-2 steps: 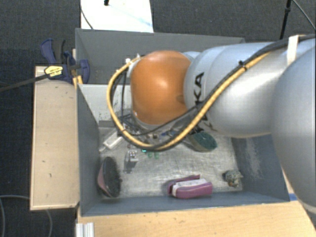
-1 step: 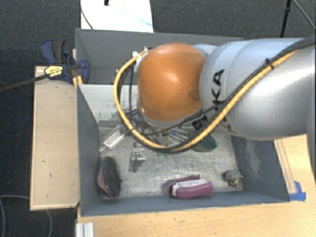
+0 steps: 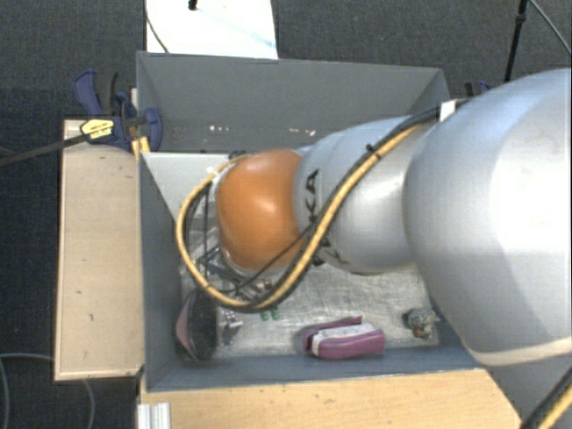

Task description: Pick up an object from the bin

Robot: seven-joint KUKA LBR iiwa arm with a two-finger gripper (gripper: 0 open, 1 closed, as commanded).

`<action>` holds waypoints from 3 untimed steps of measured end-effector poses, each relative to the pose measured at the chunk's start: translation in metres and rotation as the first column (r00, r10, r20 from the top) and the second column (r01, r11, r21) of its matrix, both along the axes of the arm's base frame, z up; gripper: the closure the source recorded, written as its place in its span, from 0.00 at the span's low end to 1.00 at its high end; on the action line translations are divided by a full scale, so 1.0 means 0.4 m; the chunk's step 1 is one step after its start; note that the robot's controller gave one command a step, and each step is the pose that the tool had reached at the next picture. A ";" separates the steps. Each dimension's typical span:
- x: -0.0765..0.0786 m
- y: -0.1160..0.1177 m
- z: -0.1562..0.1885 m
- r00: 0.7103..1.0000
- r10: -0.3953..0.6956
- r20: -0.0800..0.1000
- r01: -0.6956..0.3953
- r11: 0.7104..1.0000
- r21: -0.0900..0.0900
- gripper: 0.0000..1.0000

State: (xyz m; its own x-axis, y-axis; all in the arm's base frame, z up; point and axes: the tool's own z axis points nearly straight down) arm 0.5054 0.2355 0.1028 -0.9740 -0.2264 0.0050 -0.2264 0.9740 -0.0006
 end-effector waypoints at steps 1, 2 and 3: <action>-0.055 0.039 -0.079 0.997 0.072 0.014 -0.072 0.997 0.005 0.00; -0.053 0.037 -0.075 0.998 0.063 0.013 -0.063 0.998 0.005 1.00; -0.037 0.025 0.282 0.989 0.149 0.014 -0.149 0.989 0.004 1.00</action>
Offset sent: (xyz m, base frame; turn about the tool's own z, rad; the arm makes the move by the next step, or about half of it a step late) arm -0.0243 0.0151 -0.0328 -0.0768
